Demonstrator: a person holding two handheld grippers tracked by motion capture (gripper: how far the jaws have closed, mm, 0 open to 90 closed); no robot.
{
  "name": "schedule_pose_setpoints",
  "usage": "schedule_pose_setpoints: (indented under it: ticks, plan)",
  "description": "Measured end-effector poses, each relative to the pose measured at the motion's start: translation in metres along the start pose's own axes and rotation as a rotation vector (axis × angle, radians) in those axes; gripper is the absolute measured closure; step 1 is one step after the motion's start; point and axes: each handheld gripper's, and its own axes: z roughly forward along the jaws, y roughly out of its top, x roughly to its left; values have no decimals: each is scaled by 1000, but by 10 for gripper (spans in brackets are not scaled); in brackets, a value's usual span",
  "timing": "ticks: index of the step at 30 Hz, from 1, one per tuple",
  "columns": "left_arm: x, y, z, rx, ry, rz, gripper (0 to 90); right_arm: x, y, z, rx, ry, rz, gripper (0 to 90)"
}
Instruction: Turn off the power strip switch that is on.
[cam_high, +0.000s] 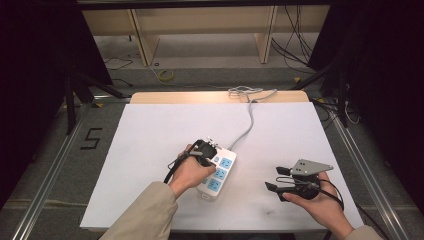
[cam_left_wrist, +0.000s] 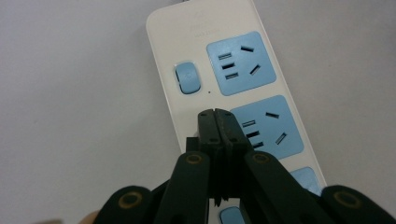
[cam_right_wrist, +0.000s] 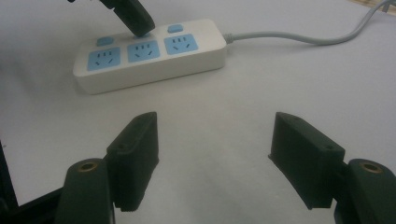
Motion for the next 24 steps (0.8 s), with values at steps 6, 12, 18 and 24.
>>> schedule_pose_setpoints:
  ticks: [6,12,18,24]
  plan:
    - [-1,0,0,6,8,0,899,0,0,0,-1,0,0,326]
    - [-2,1,0,13,15,-9,900,0,0,0,1,1,2,326]
    - [-3,3,0,25,16,-9,900,0,0,0,1,1,3,326]
    - [-4,4,1,37,23,-11,900,0,0,0,2,0,3,326]
